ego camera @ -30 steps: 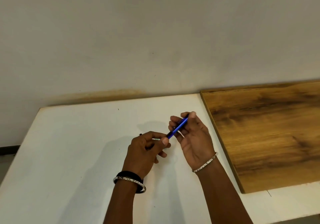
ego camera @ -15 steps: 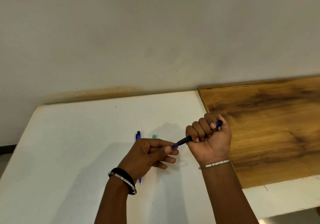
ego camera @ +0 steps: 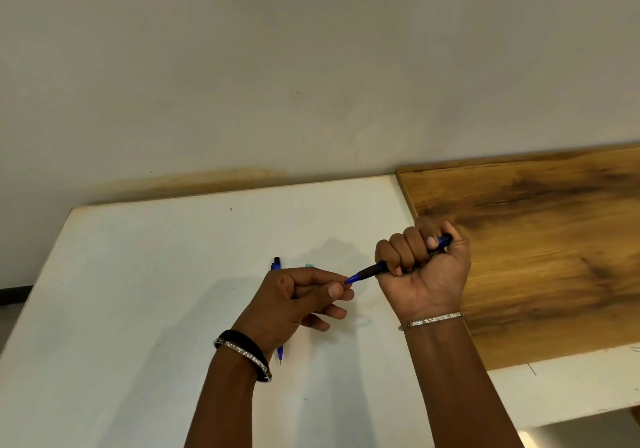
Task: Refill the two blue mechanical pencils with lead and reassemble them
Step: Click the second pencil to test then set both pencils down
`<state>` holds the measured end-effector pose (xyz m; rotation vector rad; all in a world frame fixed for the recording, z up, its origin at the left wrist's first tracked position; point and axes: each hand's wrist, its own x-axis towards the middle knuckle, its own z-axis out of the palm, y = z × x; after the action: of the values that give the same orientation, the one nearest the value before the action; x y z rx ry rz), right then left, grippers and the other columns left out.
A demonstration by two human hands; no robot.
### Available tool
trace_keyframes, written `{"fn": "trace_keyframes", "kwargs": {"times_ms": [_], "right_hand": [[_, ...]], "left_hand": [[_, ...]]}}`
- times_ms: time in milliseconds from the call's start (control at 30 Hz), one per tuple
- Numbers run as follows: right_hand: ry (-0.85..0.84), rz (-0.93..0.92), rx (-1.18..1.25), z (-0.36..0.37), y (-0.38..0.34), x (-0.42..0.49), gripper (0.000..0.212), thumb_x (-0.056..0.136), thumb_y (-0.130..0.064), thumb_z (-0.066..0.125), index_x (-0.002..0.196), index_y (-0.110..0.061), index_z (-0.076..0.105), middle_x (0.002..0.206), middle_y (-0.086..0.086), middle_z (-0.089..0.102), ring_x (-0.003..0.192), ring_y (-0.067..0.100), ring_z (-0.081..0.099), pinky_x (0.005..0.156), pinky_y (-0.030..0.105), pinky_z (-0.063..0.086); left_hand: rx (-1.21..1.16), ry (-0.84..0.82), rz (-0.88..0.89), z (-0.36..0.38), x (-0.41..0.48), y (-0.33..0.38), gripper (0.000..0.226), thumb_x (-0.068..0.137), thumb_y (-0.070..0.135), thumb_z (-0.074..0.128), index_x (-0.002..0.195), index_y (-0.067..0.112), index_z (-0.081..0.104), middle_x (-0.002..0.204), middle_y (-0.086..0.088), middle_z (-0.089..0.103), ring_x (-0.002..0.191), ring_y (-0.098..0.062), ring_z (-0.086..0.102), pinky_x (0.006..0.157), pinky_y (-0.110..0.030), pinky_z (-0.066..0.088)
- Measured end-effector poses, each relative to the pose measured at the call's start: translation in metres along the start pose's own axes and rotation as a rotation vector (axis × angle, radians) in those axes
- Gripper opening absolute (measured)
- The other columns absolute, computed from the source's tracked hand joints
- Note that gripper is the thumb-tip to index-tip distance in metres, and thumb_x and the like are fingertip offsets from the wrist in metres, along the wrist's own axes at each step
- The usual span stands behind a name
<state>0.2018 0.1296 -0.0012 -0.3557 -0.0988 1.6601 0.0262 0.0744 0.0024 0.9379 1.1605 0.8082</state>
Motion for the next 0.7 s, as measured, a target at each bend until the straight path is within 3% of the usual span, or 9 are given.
{"fn": "trace_keyframes", "kwargs": {"times_ms": [133,300,700], "right_hand": [[-0.017,-0.019,-0.024,0.0021,-0.0004,-0.0003,0.032,0.084,-0.029,0.033,0.054,-0.018,0.032,0.044,-0.006,0.012,0.037,0.011,0.009,0.038,0.021,0.019],[-0.016,-0.019,-0.028,0.0018,0.0003,0.0001,0.041,0.091,-0.034,0.024,0.055,-0.018,0.032,0.042,-0.006,0.014,0.037,0.011,0.009,0.038,0.02,0.019],[-0.048,-0.063,-0.049,-0.002,-0.0066,-0.0007,0.043,0.093,-0.041,0.027,0.057,-0.018,0.031,0.045,-0.005,0.014,0.038,0.011,0.01,0.04,0.022,0.017]], "left_hand": [[0.002,0.007,0.008,-0.0008,0.0002,-0.0004,0.024,0.081,0.025,0.065,0.1,0.012,0.073,0.095,-0.006,0.077,0.075,-0.017,0.072,0.06,-0.025,0.056],[0.008,0.009,0.009,-0.0017,-0.0003,-0.0003,0.02,0.084,0.021,0.063,0.099,0.013,0.073,0.096,-0.005,0.077,0.075,-0.017,0.072,0.061,-0.025,0.057],[0.044,0.042,-0.012,-0.004,0.0015,-0.0022,0.016,0.087,0.018,0.064,0.098,0.011,0.073,0.094,-0.004,0.077,0.074,-0.016,0.072,0.059,-0.024,0.056]]}}
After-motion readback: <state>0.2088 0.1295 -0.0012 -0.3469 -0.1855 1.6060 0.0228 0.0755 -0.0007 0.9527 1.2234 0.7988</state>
